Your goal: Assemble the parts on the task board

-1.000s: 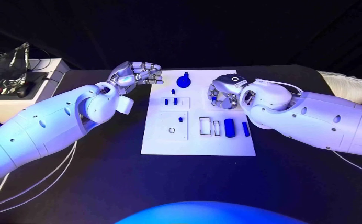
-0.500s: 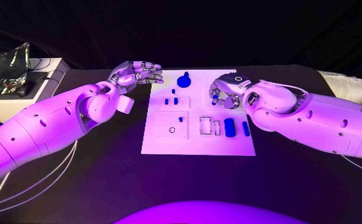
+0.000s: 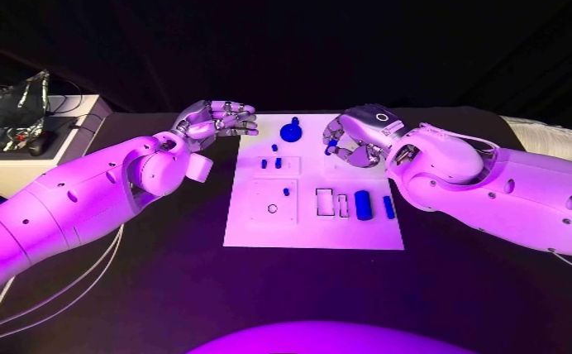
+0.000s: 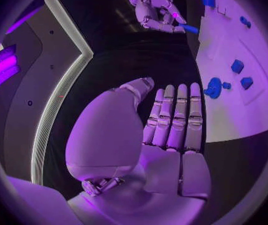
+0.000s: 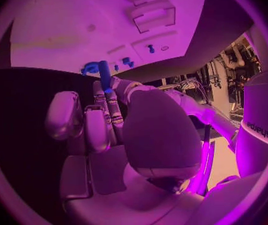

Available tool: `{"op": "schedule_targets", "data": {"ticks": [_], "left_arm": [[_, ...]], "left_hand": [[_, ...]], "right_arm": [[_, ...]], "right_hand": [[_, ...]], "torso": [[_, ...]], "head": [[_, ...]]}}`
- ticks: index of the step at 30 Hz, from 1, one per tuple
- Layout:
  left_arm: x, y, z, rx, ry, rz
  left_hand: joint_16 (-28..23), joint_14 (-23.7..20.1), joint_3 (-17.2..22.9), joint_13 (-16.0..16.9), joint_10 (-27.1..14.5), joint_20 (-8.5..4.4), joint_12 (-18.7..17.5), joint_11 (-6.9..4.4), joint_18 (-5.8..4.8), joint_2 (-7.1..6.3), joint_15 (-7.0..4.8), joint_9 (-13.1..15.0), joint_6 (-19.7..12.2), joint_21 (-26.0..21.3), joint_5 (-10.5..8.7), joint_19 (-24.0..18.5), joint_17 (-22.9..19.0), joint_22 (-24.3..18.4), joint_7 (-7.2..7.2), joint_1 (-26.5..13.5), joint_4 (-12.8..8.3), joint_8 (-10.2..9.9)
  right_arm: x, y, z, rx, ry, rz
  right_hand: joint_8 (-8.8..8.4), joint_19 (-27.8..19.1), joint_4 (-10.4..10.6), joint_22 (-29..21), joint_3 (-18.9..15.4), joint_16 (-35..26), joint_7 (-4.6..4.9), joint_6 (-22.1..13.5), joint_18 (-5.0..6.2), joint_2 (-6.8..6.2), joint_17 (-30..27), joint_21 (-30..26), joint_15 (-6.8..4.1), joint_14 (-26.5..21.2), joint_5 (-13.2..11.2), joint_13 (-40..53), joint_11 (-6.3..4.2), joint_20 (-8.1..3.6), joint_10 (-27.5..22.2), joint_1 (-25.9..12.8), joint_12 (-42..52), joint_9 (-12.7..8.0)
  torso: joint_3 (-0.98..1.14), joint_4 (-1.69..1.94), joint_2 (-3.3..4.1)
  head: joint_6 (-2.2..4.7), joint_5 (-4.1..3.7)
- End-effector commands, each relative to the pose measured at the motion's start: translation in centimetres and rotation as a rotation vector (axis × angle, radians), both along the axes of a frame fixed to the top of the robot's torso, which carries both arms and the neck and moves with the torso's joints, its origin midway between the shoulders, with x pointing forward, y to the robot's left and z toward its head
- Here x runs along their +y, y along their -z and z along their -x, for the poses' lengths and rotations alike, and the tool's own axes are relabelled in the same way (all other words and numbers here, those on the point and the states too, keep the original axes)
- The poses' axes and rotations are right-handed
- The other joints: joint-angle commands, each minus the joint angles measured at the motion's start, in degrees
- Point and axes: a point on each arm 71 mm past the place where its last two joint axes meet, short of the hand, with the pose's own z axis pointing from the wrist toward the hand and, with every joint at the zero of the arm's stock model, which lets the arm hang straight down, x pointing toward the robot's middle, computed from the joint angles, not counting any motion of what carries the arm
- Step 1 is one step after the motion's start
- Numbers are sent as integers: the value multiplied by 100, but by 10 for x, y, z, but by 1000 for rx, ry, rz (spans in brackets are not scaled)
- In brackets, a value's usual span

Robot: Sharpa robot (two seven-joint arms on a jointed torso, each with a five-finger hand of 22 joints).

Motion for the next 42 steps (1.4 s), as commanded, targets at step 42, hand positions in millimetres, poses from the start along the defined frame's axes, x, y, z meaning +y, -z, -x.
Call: {"op": "schedule_targets", "data": {"ticks": [42], "left_arm": [[-17,5,-6,-5,15,28]], "left_hand": [[-43,60,29,8,1,4,-34,21,73,19,-3,-10,31,-53,-29,33,15,-24,14,50,6,-2]], "right_arm": [[98,77,57,143,-242,-3]], "right_hand": [[38,1,-475,498,471,-2,12,5,-100,63,-51,-53,-47,91,33,2,-321,-18,368,12,-2,24]], "torso": [[-13,15,-10]], "head": [[-210,425]]}}
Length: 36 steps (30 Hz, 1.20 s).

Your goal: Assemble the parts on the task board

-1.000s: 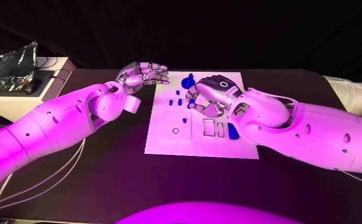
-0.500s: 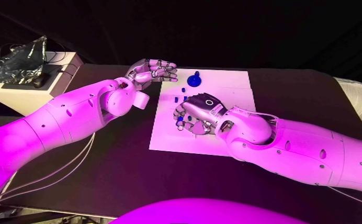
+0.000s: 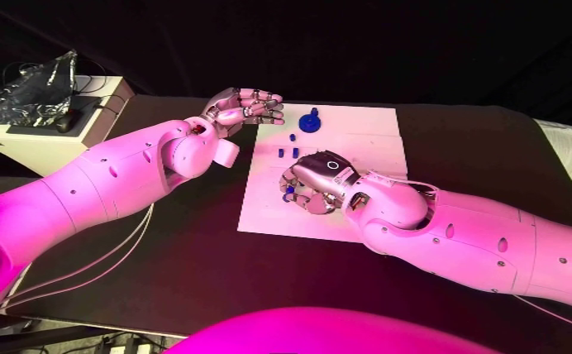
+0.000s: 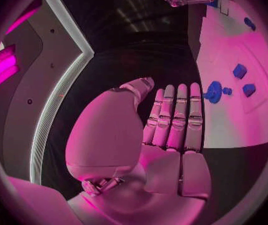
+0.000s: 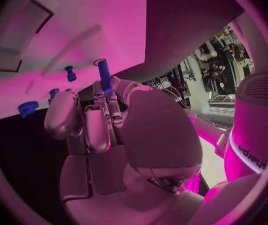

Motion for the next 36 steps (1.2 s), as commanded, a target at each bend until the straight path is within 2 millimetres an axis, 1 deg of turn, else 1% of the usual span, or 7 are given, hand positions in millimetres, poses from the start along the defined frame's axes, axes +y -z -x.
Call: {"op": "schedule_targets", "data": {"ticks": [1,5,9,21,22,31,36], "left_arm": [[-1,-2,0,-11,6,12],[0,-2,0,-11,3,11],[0,-2,0,-11,2,10],[0,-2,1,-10,7,10],[0,-2,1,-10,7,10],[1,-2,1,-8,8,9],[1,-2,1,-7,9,8]], "left_hand": [[-20,38,29,8,1,4,-34,21,73,19,19,-7,31,-31,-29,34,6,-7,14,49,6,-2],[-20,38,29,8,1,4,-34,21,73,19,19,-7,31,-31,-29,34,6,-7,14,49,6,-2],[-20,38,29,8,1,4,-34,21,73,19,19,-7,31,-31,-29,34,6,-7,14,49,6,-2],[-20,38,29,8,1,4,-34,21,73,19,19,-7,31,-31,-29,34,6,-7,14,49,6,-2],[-35,44,25,8,-2,5,-34,24,73,15,19,-10,27,-46,-29,42,13,-23,20,44,10,-5],[-35,44,25,8,-2,5,-34,24,73,15,19,-10,27,-46,-29,42,13,-23,20,44,10,-5],[-35,44,25,8,-2,5,-34,24,73,15,19,-10,27,-46,-29,42,13,-23,20,44,10,-5]], "right_arm": [[0,1,0,-19,-9,15],[-1,2,0,-16,-10,19],[-2,3,0,-10,-12,28],[0,9,-6,-6,6,64],[0,10,-6,-7,7,65],[3,12,-5,-1,0,73],[4,13,-3,6,-10,74]], "right_hand": [[12,5,-473,501,470,6,22,14,-103,63,3,-6,-47,92,29,6,-318,-18,367,8,34,12],[12,5,-473,501,470,6,22,14,-103,63,3,-6,-47,92,29,6,-318,-18,367,8,34,12],[12,5,-473,501,470,6,22,14,-103,63,3,-6,-47,92,29,6,-318,-18,367,8,34,12],[14,0,-483,496,479,0,25,10,-100,63,-11,-27,-45,89,31,6,-316,-17,367,2,32,17],[14,0,-483,496,479,0,25,10,-100,63,-11,-27,-45,89,31,6,-316,-17,367,2,32,17],[15,-1,-488,496,484,-4,27,7,-99,63,-19,-31,-43,87,33,6,-314,-17,365,-1,30,20],[15,-1,-488,496,484,-4,27,7,-99,63,-19,-31,-43,87,33,6,-314,-17,365,-1,30,20]], "torso": [[1,-1,-2],[3,-5,2],[0,-7,0],[-3,8,3],[-5,3,-1],[-9,-1,-2],[-7,-4,-6]], "head": [[-10,5],[-17,14],[-35,15],[-76,32],[-84,38],[-109,52],[-120,57]]}}
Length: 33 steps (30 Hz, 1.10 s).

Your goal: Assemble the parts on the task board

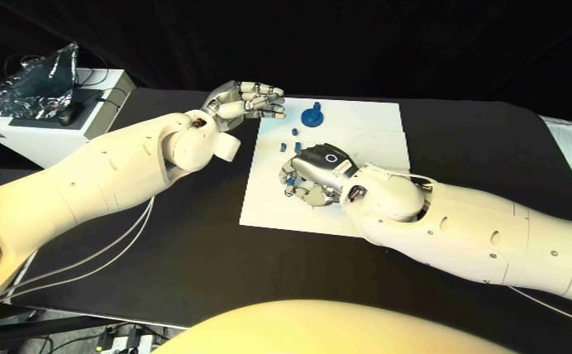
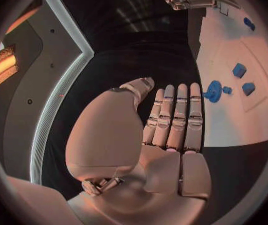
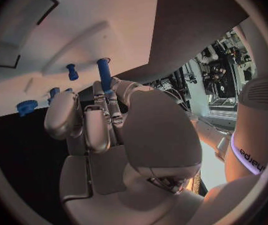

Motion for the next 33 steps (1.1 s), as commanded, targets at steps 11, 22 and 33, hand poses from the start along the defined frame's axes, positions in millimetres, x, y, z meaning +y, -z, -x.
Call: {"op": "schedule_targets", "data": {"ticks": [11,22,33], "left_arm": [[-1,-1,0,-3,13,10],[-1,-1,1,-2,14,9],[-1,-1,1,0,15,8]], "left_hand": [[-44,27,23,9,-2,6,-34,25,73,15,-1,-6,28,-26,-30,47,9,-14,21,38,14,-5],[-44,27,23,9,-2,6,-34,25,73,15,-1,-6,28,-26,-30,47,9,-14,21,38,14,-5],[-54,27,20,8,-6,7,-35,27,72,15,1,-8,27,-36,-31,51,13,-24,21,32,20,-6]], "right_arm": [[-2,7,7,16,-10,18],[-5,6,7,0,4,-1],[-5,11,3,18,17,44]], "right_hand": [[19,2,-487,504,483,3,16,12,-102,63,8,-19,-43,88,19,-3,-312,-16,365,-8,6,11],[22,4,-499,508,493,4,15,12,-103,63,10,-11,-42,89,23,-2,-313,-15,367,-9,6,16],[26,0,-510,505,503,0,17,10,-100,61,0,-27,-41,87,24,-1,-312,-15,368,-17,4,22]], "torso": [[7,-5,-4],[7,-8,-3],[2,-5,0]], "head": [[-11,18],[-20,34],[-21,31]]}}
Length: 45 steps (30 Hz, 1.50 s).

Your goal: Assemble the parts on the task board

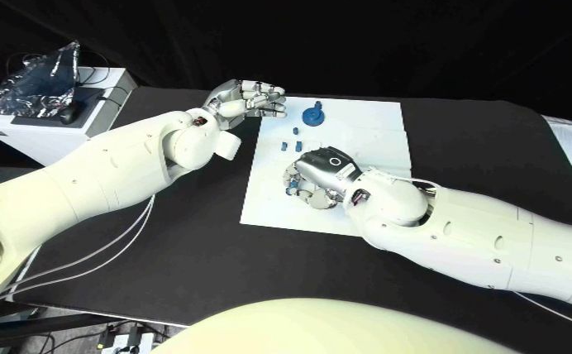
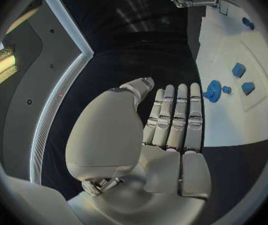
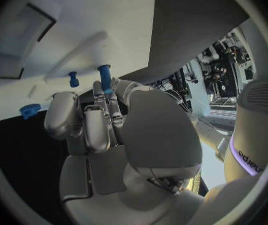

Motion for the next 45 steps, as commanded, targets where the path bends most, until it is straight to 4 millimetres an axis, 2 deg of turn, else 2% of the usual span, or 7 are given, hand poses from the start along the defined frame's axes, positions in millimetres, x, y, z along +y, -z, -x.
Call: {"op": "schedule_targets", "data": {"ticks": [1,8,15,30,36,40,45], "left_arm": [[-2,-1,1,-3,16,11],[-2,-2,1,-3,15,10],[-1,-1,1,0,15,9],[1,-1,1,2,13,6],[1,-1,1,3,13,5],[1,-1,1,4,13,5],[1,-1,1,5,14,5]], "left_hand": [[-30,28,20,8,-6,7,-35,27,72,15,1,-9,27,-36,-31,51,9,-5,21,32,20,-6],[-30,28,20,8,-6,7,-35,27,72,15,1,-9,27,-36,-31,51,9,-5,21,32,20,-6],[-45,33,15,9,-7,9,-34,29,72,28,2,-11,29,-52,-31,60,16,-22,22,9,42,-6],[-59,37,4,10,-9,11,-33,30,72,37,4,-14,29,-65,-31,68,23,-36,23,-23,70,-7],[-59,37,4,10,-9,11,-33,30,72,37,4,-14,29,-65,-31,68,23,-36,23,-23,70,-7],[-59,37,4,10,-9,11,-33,30,72,37,4,-14,29,-65,-31,68,23,-36,23,-23,70,-7],[-59,37,4,10,-9,11,-33,30,72,37,4,-14,29,-65,-31,68,23,-36,23,-23,70,-7]], "right_arm": [[0,5,-1,11,4,45],[2,9,-2,30,-5,83],[3,9,0,36,-42,68],[-1,2,0,-16,-33,-26],[-2,-1,0,-31,-28,-66],[-4,-4,0,-47,-19,-116],[-10,-10,0,-55,1,-192]], "right_hand": [[28,-5,-503,501,498,-9,16,12,-96,50,-25,-51,-40,83,13,4,-308,-14,362,-35,11,11],[24,-20,-530,493,497,-20,30,-21,-90,13,-46,-97,-27,77,33,-5,-292,-6,310,-93,-10,26],[-96,-72,-570,481,170,-2,93,-247,-73,-305,-43,-243,49,70,889,-67,-206,53,7,-510,-24,34],[-296,-180,-537,362,-8,-16,135,-445,-13,-551,-114,-659,141,41,898,-108,-92,146,-679,-706,-28,-58],[-482,-379,-559,117,-213,-323,157,-664,98,-556,-623,-1383,179,-123,868,-102,-49,188,-1073,-660,-15,-162],[-737,-594,-467,-317,-1111,-831,109,-924,232,-385,-1334,-2411,240,-323,872,-118,25,241,-1599,-436,-17,-346],[-946,-548,53,-560,-2189,-990,33,-1164,259,-183,-1538,-2793,259,-334,921,-115,65,265,-1853,160,64,-609]], "torso": [[-4,5,5],[-3,7,4],[-5,0,0],[3,-3,0],[2,1,-3],[3,-1,-3],[1,0,-7]], "head": [[-4,-2],[-19,-1],[-5,-18],[-18,-17],[-14,-24],[-9,-27],[21,-53]]}}
